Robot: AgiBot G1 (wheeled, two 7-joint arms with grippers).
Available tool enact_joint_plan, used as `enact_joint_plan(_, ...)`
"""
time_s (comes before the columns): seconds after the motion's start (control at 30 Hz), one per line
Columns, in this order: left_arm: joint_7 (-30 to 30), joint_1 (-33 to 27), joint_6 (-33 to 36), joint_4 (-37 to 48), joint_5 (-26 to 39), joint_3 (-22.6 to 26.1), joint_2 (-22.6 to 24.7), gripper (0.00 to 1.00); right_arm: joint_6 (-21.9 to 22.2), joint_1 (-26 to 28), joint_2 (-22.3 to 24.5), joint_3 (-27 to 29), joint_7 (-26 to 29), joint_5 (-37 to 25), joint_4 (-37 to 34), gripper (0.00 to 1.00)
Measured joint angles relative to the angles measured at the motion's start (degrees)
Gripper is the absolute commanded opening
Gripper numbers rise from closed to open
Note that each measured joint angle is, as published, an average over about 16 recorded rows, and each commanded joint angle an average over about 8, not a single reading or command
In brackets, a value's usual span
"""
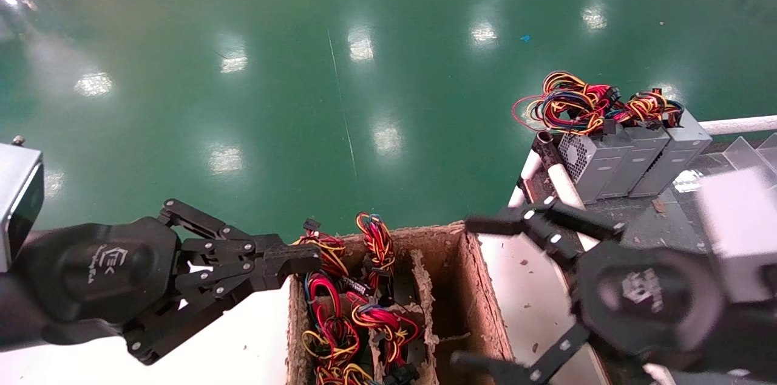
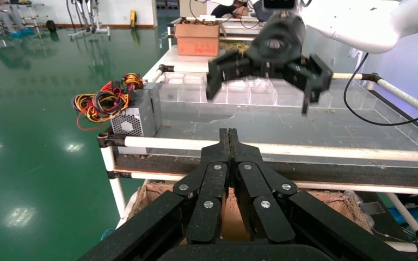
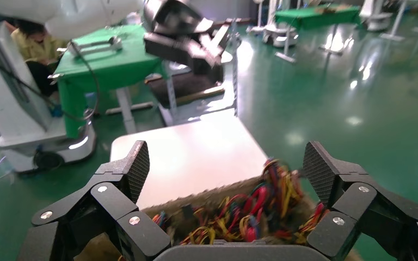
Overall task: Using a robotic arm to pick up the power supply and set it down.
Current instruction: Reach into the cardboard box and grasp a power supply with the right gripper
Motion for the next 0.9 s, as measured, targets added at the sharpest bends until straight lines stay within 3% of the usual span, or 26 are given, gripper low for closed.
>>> enact_joint_plan(0.37,0.0,0.0,0.0,0.0,0.0,0.0,0.0,1.0,0.4,0.6,-3.1,-4.5,2.4,-5.7,1.2,1.0)
enact_joint_plan(0.8,0.0,0.0,0.0,0.1,0.0,0.0,0.0,1.0,-1.1,3.0,-11.8,-14.4,7.6,-16.8,1.7,1.0)
enact_joint_plan(0.9,0.0,0.0,0.0,0.1,0.0,0.0,0.0,1.0,-1.3,3.1,-13.5,-16.3,8.7,-18.5,1.6,0.71)
